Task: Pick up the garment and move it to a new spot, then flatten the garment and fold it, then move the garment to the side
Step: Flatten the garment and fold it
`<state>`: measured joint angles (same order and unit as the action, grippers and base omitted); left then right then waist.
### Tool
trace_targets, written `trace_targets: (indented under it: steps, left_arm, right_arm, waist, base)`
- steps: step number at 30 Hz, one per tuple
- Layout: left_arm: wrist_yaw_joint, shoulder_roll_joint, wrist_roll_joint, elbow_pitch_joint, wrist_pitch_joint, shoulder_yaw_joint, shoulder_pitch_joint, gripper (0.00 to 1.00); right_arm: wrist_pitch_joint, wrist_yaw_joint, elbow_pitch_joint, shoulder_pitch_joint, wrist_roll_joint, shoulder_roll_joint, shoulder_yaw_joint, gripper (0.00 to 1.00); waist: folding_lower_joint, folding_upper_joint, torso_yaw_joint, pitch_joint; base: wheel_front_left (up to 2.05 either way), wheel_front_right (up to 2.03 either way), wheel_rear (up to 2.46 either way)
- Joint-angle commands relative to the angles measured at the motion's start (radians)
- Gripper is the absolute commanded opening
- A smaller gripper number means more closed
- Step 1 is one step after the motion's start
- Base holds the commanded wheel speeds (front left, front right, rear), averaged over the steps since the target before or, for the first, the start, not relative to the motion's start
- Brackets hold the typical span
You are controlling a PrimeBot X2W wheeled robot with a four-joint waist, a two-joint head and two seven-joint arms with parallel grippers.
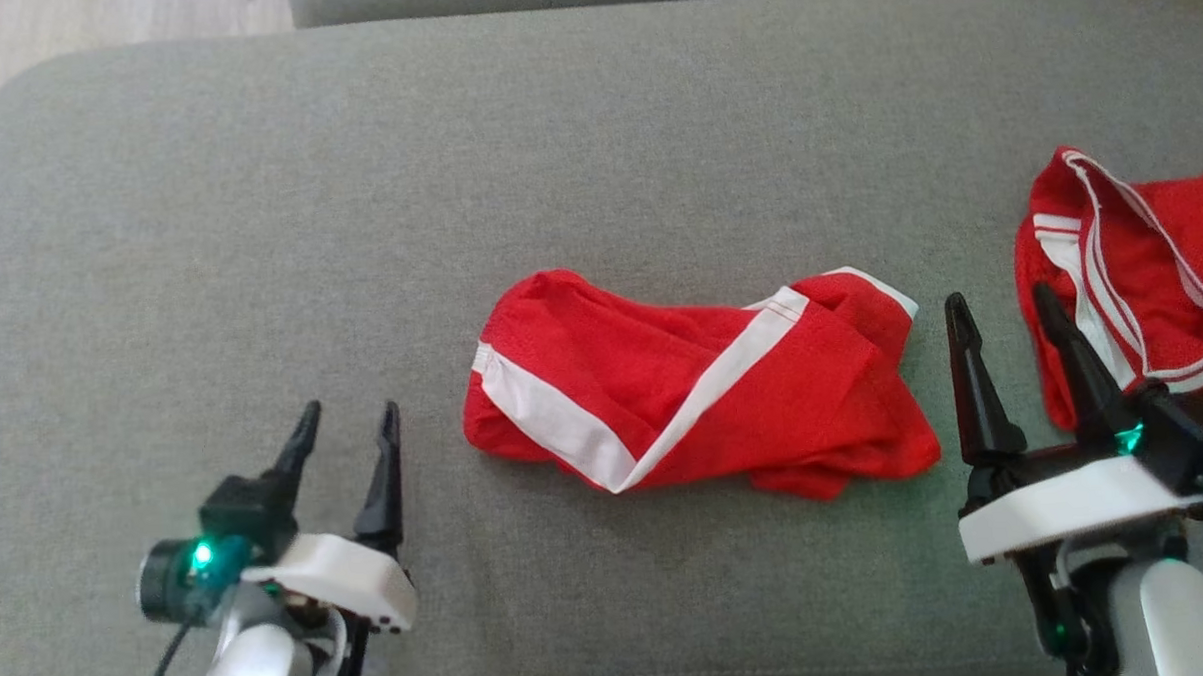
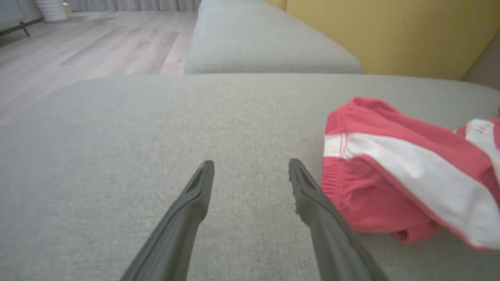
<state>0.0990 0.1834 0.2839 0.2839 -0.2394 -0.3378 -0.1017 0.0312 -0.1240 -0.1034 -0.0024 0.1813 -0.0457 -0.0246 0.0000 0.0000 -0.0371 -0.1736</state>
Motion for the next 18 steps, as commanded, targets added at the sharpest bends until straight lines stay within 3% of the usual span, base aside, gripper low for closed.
trace_targets:
  steps: [1, 8, 18]
  left_arm:
    - [0.013, 0.020, 0.013, -0.056, -0.011, 0.053, -0.013, 1.00]
    - [0.036, 0.038, 0.042, -0.173, -0.011, 0.100, 0.020, 1.00]
    - [0.048, 0.060, 0.043, -0.241, 0.031, 0.089, 0.074, 1.00]
  right_arm:
    - [0.005, -0.007, -0.046, -0.001, -0.012, -0.004, -0.021, 1.00]
    - [0.021, -0.007, -0.068, 0.027, -0.031, -0.004, -0.014, 1.00]
    - [0.041, -0.007, -0.099, 0.064, -0.045, -0.004, -0.018, 1.00]
  waist:
    - [0.0000, 0.0000, -0.007, 0.017]
    - [0.0000, 0.0000, -0.014, 0.058]
    - [0.0000, 0.0000, -0.001, 0.083]
  base:
    - [0.00, 0.00, 0.00]
    - [0.00, 0.00, 0.00]
    - [0.00, 0.00, 0.00]
